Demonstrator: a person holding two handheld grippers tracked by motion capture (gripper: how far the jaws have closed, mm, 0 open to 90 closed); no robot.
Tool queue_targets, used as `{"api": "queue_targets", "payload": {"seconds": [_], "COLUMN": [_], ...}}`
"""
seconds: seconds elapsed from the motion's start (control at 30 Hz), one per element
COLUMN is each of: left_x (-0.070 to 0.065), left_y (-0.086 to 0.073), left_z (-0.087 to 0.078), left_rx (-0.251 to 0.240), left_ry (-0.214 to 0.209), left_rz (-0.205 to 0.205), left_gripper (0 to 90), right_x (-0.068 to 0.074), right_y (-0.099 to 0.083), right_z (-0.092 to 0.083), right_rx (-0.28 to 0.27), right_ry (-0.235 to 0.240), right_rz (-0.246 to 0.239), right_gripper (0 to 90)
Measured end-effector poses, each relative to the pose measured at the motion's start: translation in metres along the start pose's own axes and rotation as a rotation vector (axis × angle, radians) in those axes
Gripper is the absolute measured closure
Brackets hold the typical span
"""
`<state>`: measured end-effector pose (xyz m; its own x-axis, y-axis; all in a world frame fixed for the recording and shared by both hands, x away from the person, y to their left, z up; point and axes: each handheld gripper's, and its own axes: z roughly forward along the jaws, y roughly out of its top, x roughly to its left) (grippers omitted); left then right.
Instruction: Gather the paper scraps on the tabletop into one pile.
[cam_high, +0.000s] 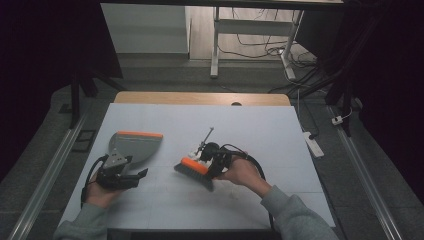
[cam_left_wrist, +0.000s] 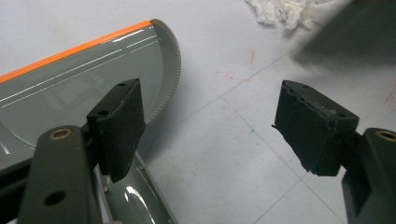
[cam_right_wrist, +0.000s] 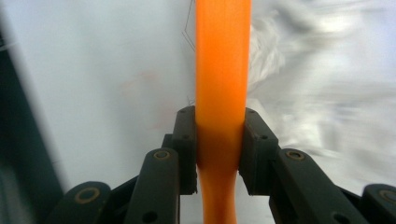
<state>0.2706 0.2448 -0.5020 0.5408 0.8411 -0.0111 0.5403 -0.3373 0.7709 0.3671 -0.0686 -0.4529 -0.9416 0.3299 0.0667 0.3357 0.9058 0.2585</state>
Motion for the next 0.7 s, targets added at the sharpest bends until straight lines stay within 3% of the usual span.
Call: {"api": "queue_targets", "payload": {"seconds": [0.1,0.17,0.27,0.47,0.57,0.7], "left_x": [0.0,0.0,0.001,0.0,-0.001,-0.001], "left_y": [0.0,0.0,0.0,0.0,0.0,0.0], "left_z": [0.0,0.0,0.0,0.001,0.001,0.001], "left_rx": [0.0,-0.001,0.001,0.003,0.002,0.003], "left_ry": [-0.001,-0.002,-0.003,-0.001,-0.001,-0.002], "left_rz": [0.002,0.0,-0.002,0.003,0.004,0.003], "left_gripper": [24.9,24.9,24.9,24.8,24.8,24.8], "right_x": [-0.014,-0.018,-0.02,-0.023,-0.024,-0.021], "right_y": [-0.001,-0.004,-0.009,-0.023,-0.034,-0.057], "right_z": [-0.009,-0.02,-0.038,-0.066,-0.076,-0.074], "right_rx": [-0.035,-0.1,-0.173,-0.263,-0.28,-0.23], "right_ry": [-0.04,-0.01,-0.015,-0.027,-0.025,0.003], "right_rz": [0.02,0.053,0.054,0.088,0.102,0.084], "right_gripper": [70.6,70.6,70.6,70.6,70.6,70.6]}}
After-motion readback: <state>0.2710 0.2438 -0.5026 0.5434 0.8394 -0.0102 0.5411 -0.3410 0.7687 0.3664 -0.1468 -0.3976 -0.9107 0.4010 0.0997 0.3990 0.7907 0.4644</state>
